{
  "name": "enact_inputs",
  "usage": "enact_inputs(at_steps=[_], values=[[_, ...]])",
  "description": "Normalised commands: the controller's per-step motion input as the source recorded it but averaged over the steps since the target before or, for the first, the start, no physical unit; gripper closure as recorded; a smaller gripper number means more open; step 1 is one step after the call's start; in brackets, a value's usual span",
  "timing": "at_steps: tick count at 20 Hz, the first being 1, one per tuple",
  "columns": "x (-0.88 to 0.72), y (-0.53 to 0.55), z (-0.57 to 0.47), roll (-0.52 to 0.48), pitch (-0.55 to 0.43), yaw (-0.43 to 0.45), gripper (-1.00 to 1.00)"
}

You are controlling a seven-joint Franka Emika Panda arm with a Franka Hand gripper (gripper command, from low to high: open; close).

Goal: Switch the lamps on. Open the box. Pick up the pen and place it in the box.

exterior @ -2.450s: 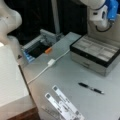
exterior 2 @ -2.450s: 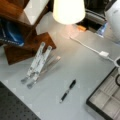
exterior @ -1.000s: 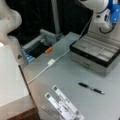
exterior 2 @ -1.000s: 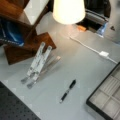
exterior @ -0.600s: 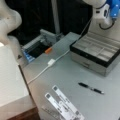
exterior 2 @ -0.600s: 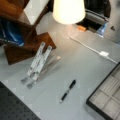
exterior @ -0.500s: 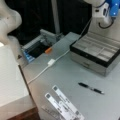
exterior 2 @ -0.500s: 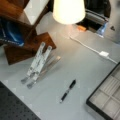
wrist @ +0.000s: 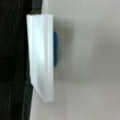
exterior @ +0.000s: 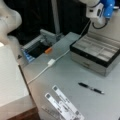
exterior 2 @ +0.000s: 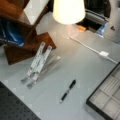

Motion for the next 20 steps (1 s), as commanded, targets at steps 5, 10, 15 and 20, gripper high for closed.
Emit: enact_inputs(at_steps=[5,10,15,20], values=[[0.08,-0.42,0.14,-0.162,0.214,0.247,-1.0],[0.18,-0.56,0.21,-0.217,0.196,0.231,-1.0],[0.19,-0.33,0.16,-0.317,0.204,0.171,-1.0],[0.08,-0.32,0.15,-0.438,0.189,0.183,-1.0]])
